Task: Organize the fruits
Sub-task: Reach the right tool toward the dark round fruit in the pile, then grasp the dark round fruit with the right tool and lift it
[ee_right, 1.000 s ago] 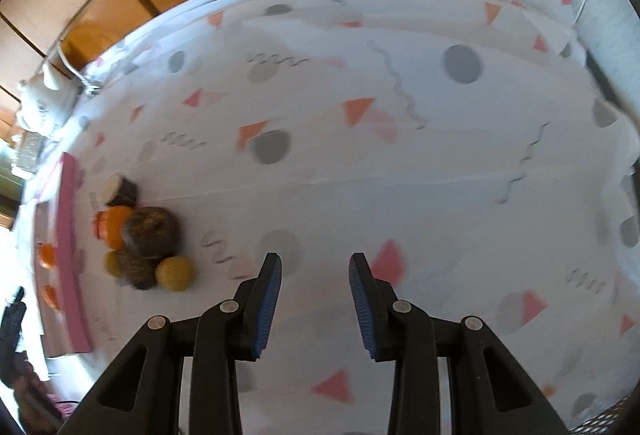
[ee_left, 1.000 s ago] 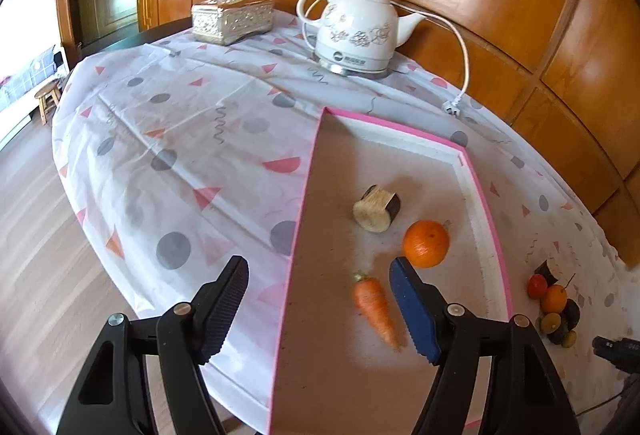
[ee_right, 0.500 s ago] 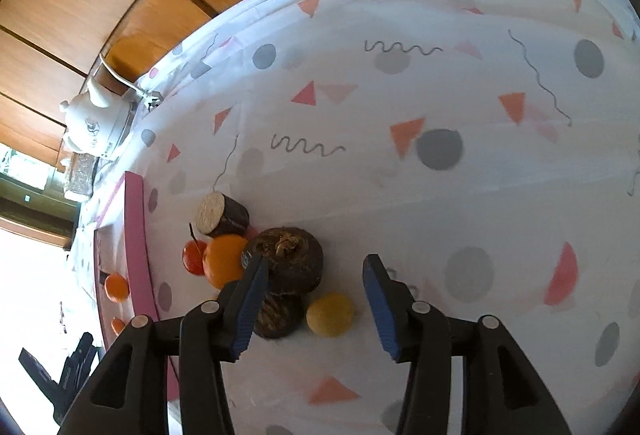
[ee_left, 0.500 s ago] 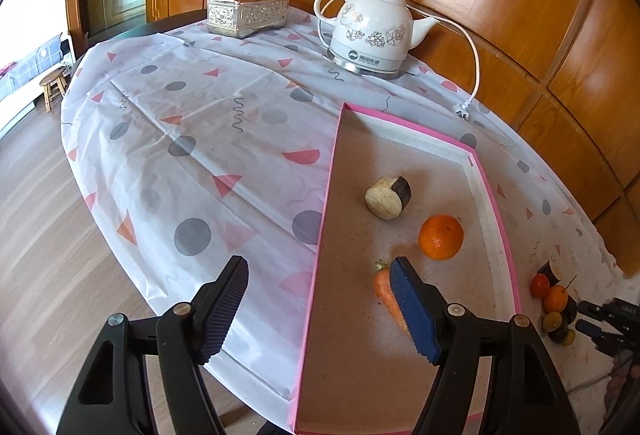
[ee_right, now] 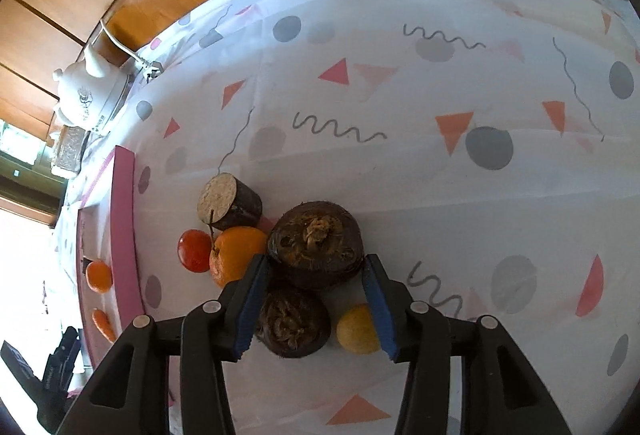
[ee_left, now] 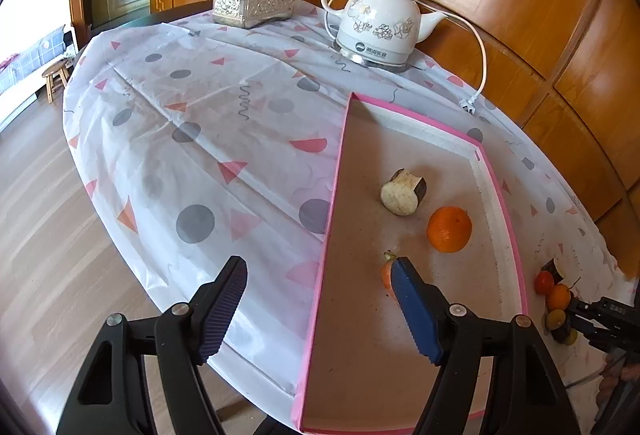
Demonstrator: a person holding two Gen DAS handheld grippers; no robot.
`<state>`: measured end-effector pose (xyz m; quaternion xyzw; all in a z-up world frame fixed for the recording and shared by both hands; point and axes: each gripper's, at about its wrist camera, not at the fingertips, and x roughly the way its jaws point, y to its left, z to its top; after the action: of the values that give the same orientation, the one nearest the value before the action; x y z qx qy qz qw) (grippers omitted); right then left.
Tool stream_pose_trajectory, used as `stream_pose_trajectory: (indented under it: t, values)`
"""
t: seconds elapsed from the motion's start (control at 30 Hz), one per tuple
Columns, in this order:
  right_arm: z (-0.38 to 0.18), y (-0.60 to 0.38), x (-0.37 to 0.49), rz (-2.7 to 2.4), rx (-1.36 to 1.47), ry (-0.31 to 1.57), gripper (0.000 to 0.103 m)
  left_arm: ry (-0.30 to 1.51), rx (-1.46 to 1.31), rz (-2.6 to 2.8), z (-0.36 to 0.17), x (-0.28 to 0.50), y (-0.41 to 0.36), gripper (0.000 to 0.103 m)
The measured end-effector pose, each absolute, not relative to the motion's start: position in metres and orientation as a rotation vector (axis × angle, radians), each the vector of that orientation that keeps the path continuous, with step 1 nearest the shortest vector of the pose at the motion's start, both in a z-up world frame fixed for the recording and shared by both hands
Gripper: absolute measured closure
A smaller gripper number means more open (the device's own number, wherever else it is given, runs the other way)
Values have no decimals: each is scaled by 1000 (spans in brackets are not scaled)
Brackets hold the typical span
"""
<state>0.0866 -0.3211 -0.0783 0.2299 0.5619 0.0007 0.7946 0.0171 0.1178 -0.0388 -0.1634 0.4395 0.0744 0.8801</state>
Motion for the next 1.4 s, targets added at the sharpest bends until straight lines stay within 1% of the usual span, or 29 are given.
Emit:
stream_pose_trajectory:
  t: [0.2,0.37,0.4,0.43,0.53,0.63,0.7,0.8,0.83,0.9,0.97,1.03,1.07,1.27,1.3,1.37,1.4]
  values:
    - [-71,-327,81,-20,482,1163,56,904,-332,158,-38,17,117,28]
    - [-46,-320,74,-18,423,1086,60,902,-325,150,-38,16,115,28]
    - [-42,-318,73,-16,410,1076,69,903,-325,150,-38,16,115,28]
    - [-38,-316,71,-11,398,1064,80,902,-325,149,-38,15,115,28]
    - [-22,-302,69,25,349,1026,80,900,-324,146,-37,16,114,28]
    - [-19,-292,70,6,268,1028,80,908,-325,142,-39,15,114,28]
    - [-23,-298,71,5,313,1041,80,906,-329,141,-39,15,114,28]
    - [-27,-313,67,-34,359,1049,77,904,-338,143,-39,15,116,28]
    - [-28,-318,66,-45,377,1051,70,906,-340,144,-40,15,116,28]
    - [-30,-330,64,-74,416,1054,65,910,-344,145,-41,15,117,28]
    - [-33,-340,64,-101,439,1062,63,909,-344,144,-40,15,116,28]
    - [-37,-346,66,-108,464,1070,52,905,-340,143,-39,15,115,28]
    - [-41,-349,69,-104,489,1077,50,905,-338,142,-39,15,114,28]
    - [-59,-344,92,-83,589,1105,49,889,-315,136,-34,14,110,28]
    - [-61,-342,96,-79,592,1110,49,882,-305,134,-32,14,108,27]
    - [-68,-335,108,-83,579,1125,49,873,-288,127,-30,15,105,23]
    - [-71,-333,114,-87,567,1131,49,872,-282,121,-30,15,104,22]
